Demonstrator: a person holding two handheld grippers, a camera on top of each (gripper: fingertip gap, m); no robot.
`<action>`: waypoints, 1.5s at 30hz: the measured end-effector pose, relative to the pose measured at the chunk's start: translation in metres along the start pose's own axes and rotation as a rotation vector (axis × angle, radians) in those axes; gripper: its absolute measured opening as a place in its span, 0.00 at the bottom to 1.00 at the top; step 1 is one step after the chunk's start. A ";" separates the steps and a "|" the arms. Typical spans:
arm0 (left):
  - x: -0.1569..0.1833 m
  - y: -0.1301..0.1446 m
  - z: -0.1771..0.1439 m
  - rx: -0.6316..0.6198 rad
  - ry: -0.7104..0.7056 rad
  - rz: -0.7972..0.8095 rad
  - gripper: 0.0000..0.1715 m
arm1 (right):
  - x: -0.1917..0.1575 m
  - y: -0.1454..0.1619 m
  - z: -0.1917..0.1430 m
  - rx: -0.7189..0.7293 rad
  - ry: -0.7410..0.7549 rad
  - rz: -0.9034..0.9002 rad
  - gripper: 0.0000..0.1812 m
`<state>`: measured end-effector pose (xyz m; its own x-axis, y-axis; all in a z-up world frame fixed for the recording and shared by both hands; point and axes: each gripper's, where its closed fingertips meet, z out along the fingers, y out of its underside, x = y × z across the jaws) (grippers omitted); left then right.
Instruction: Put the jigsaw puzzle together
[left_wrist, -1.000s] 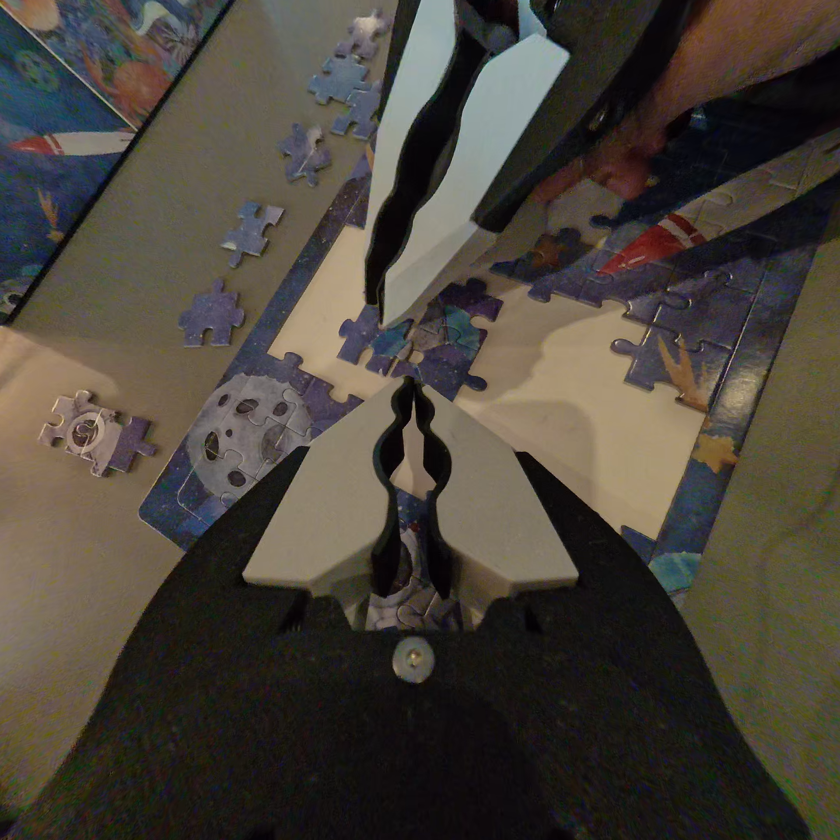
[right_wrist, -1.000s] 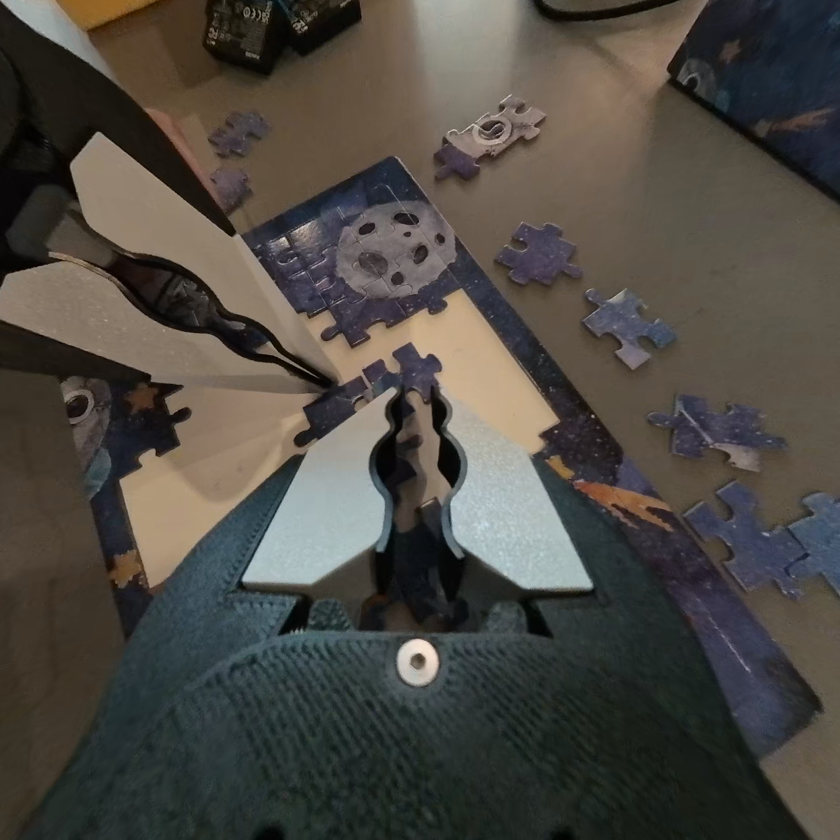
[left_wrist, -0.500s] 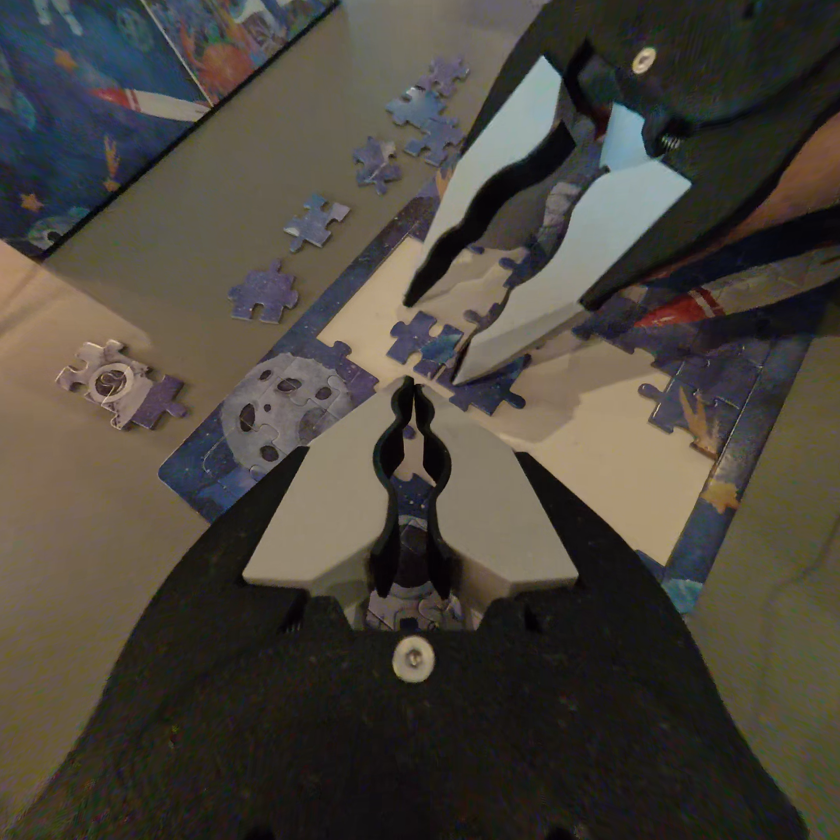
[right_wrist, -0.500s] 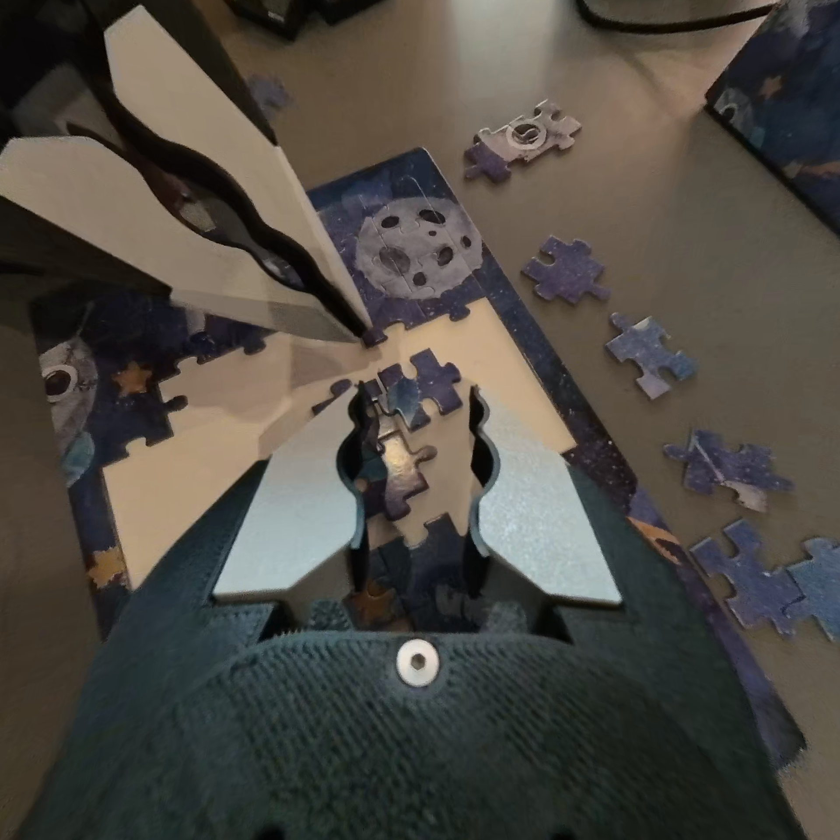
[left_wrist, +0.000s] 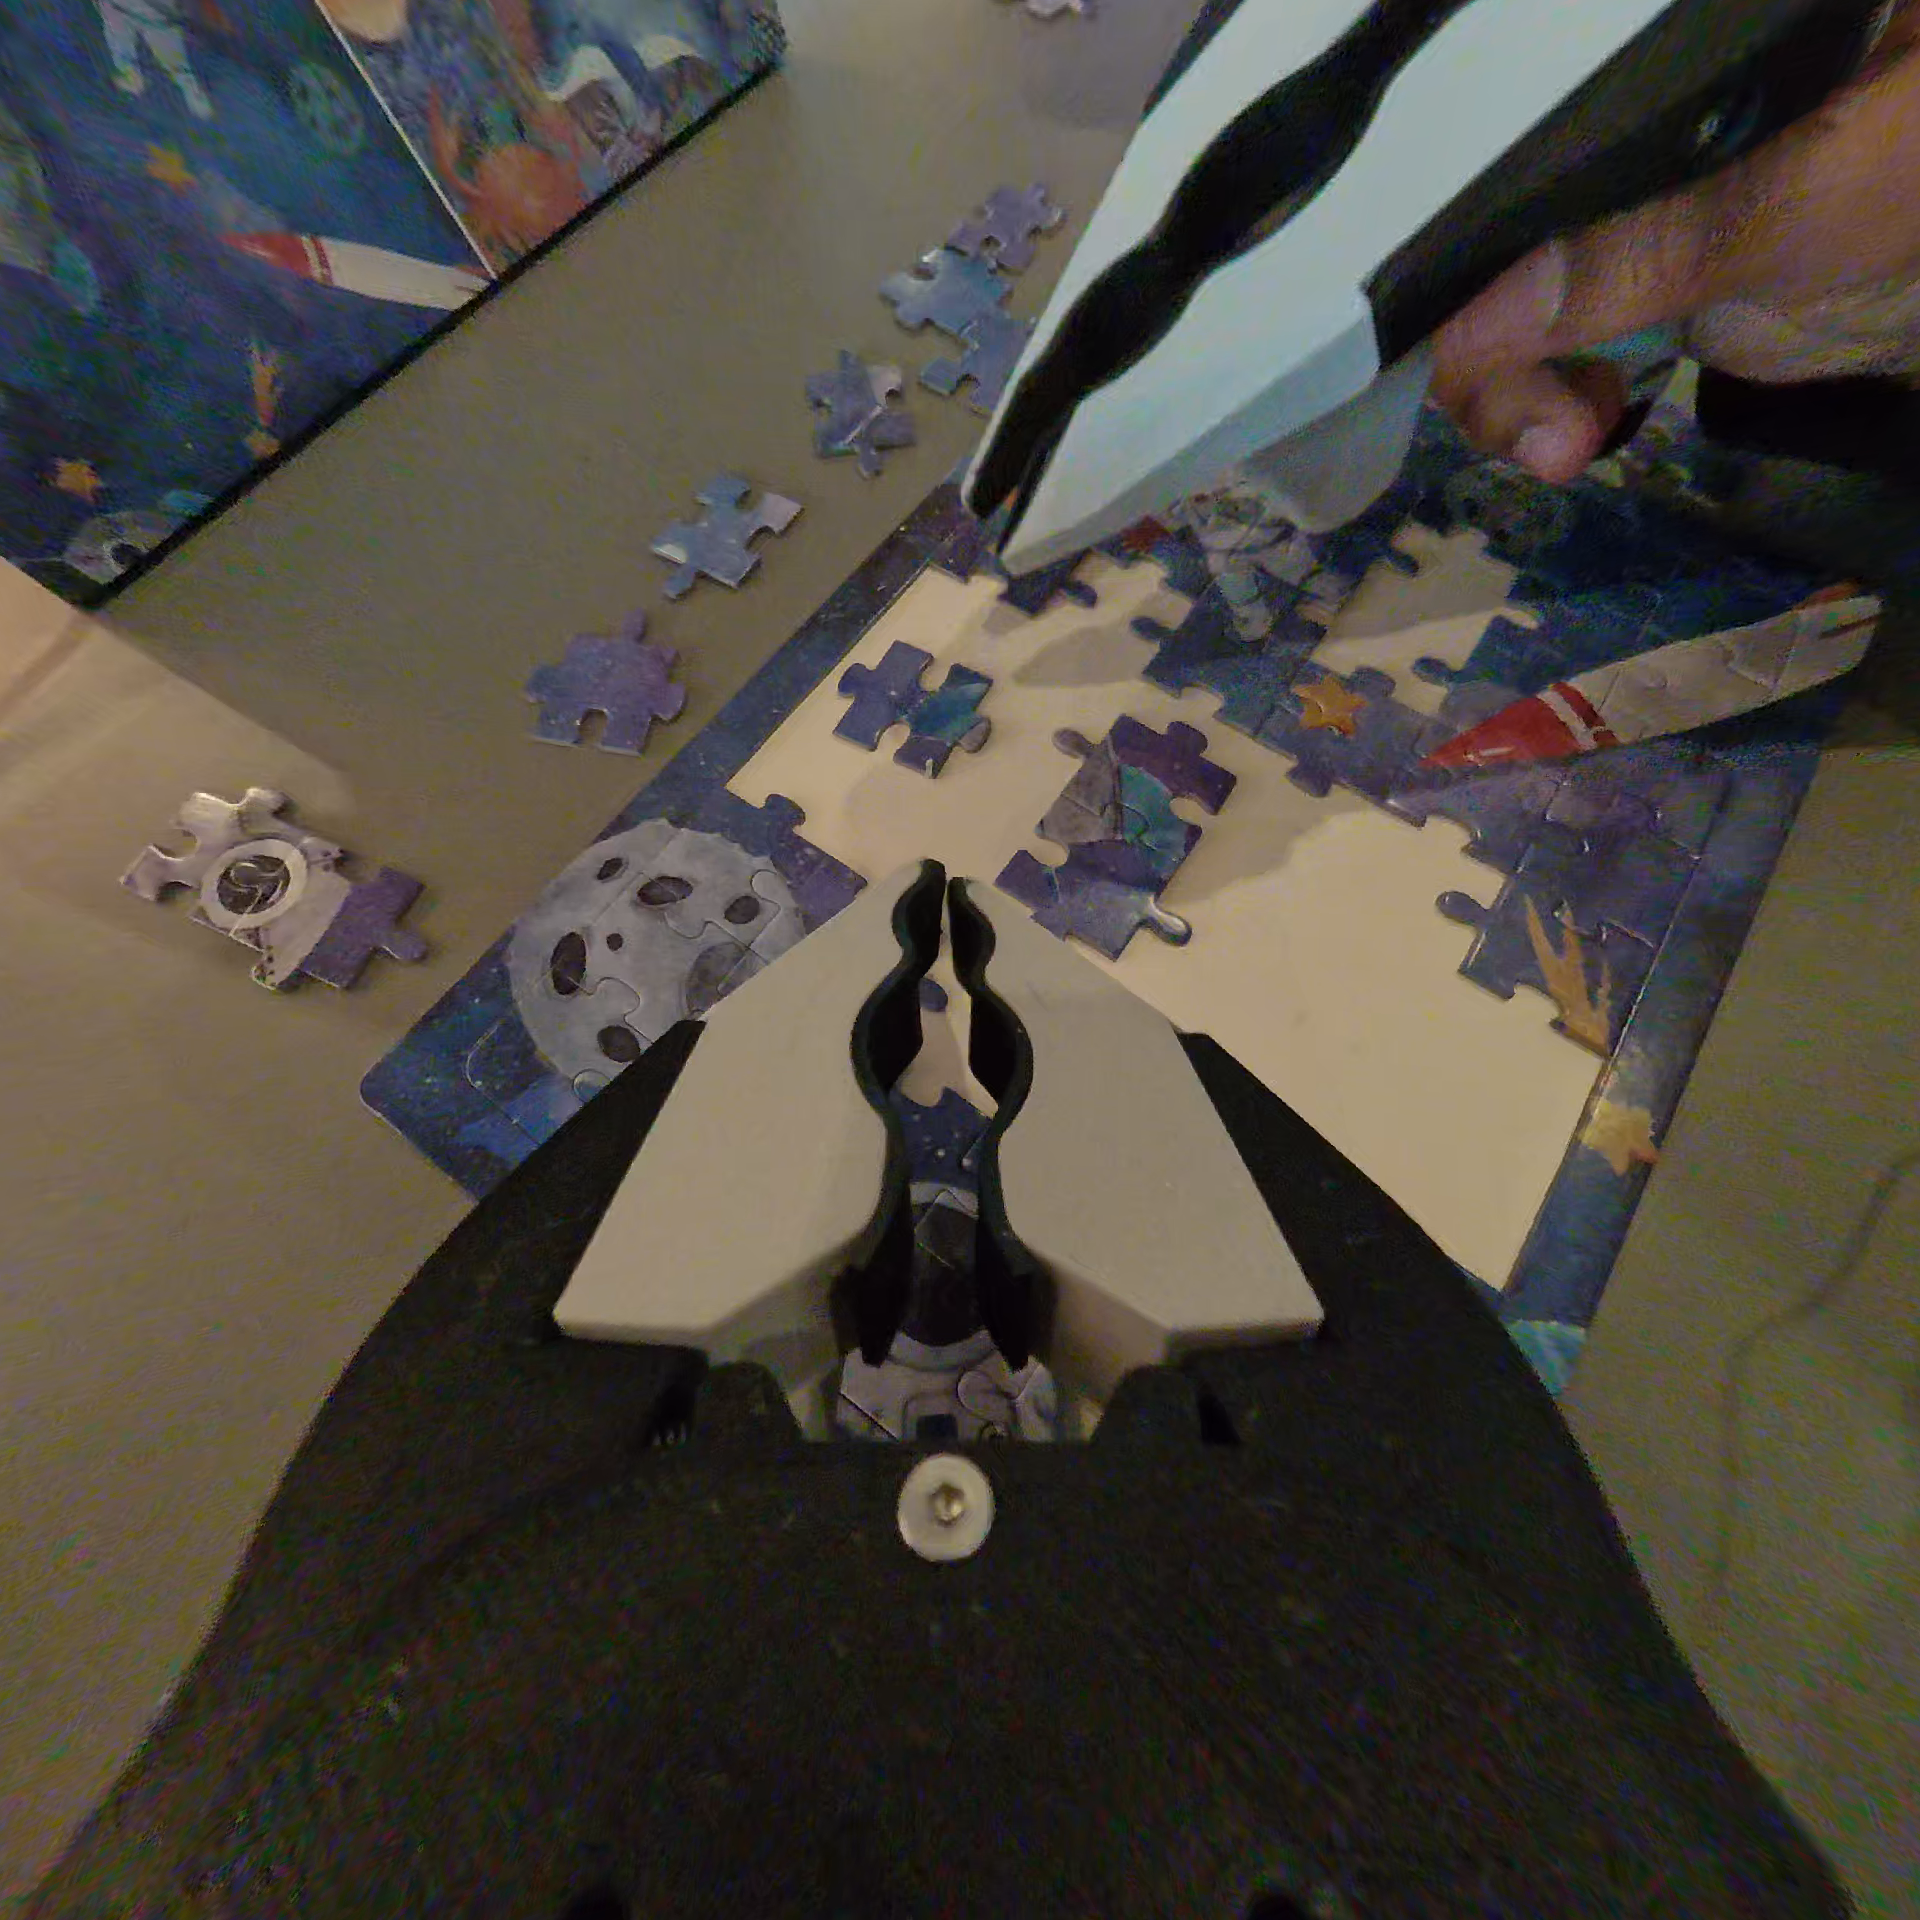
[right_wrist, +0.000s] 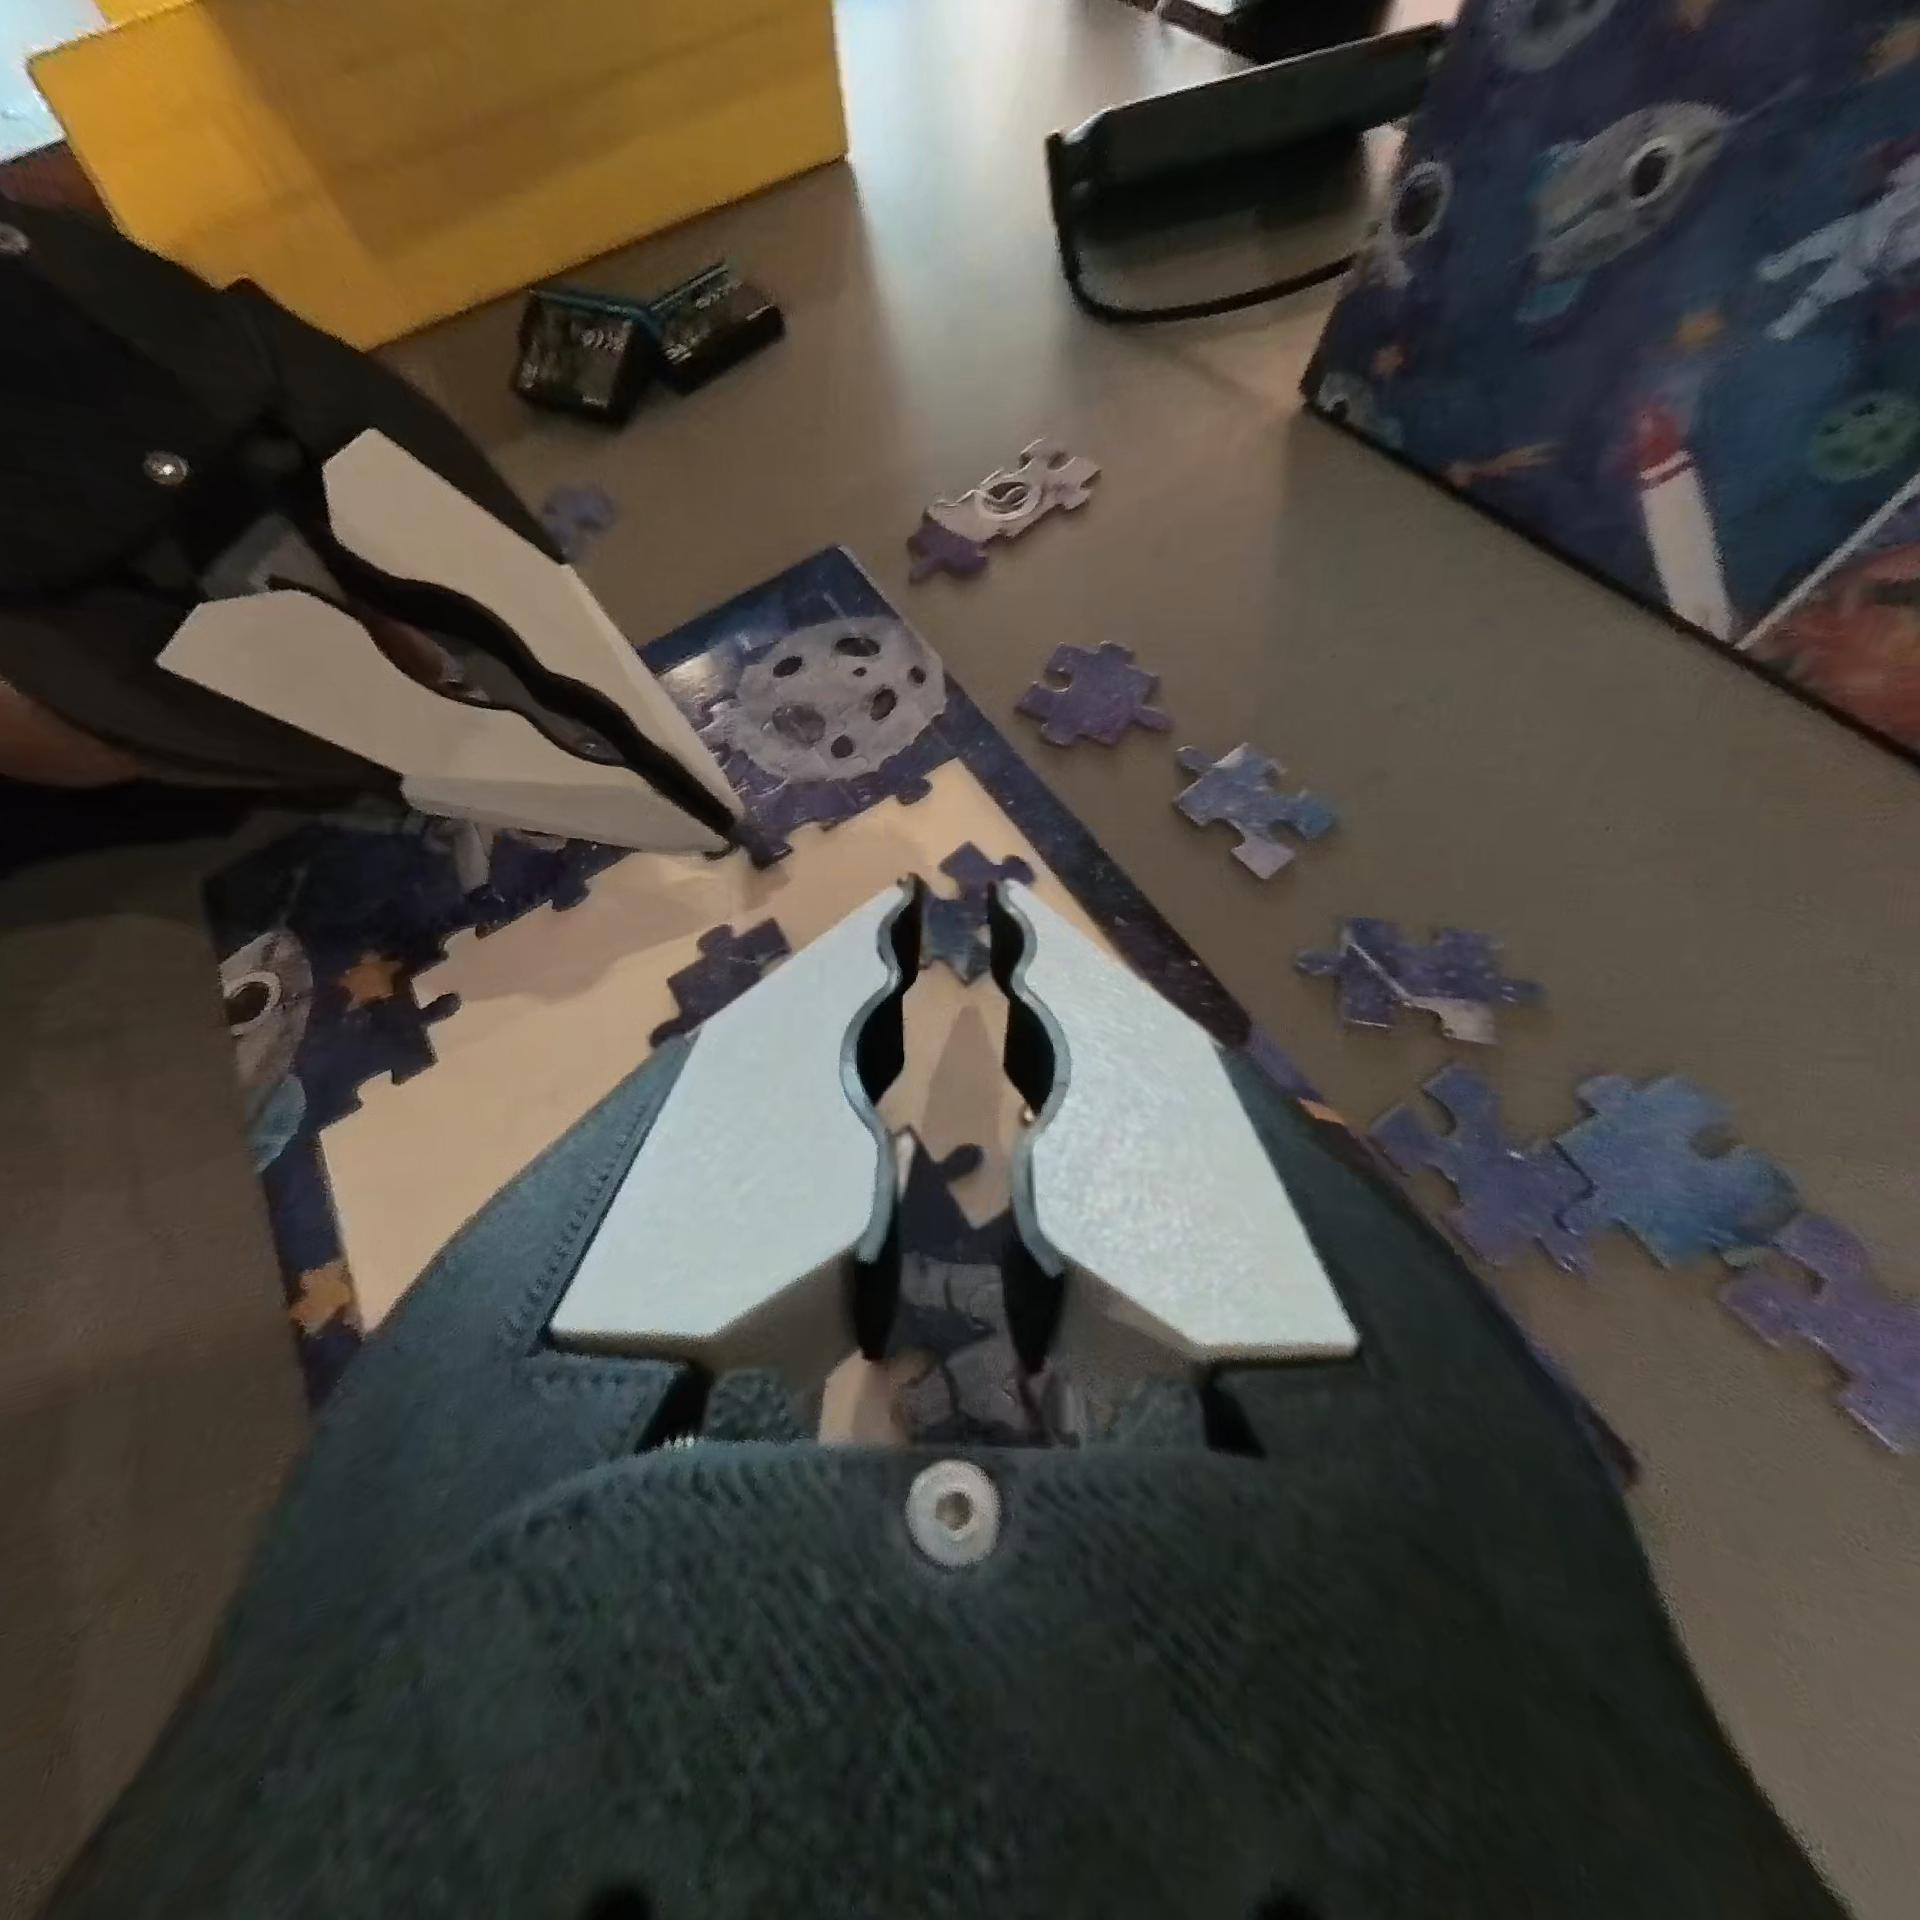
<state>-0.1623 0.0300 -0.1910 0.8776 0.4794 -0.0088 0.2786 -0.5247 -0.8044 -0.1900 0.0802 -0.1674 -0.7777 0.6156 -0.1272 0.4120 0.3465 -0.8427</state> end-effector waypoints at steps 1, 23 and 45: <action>0.000 0.000 0.000 0.000 0.001 -0.001 0.00 | 0.004 0.000 -0.002 0.003 0.014 0.005 0.07; 0.002 0.002 0.002 -0.020 0.007 0.007 0.00 | 0.008 0.020 0.018 -0.117 0.103 -0.065 0.19; 0.002 0.003 0.003 -0.023 0.019 -0.003 0.00 | 0.006 0.025 0.025 -0.143 0.068 -0.018 0.00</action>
<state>-0.1611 0.0314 -0.1947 0.8837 0.4679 0.0048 0.2899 -0.5393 -0.7907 -0.1962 0.0752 -0.2017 -0.7540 0.6529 -0.0728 0.4650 0.4522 -0.7611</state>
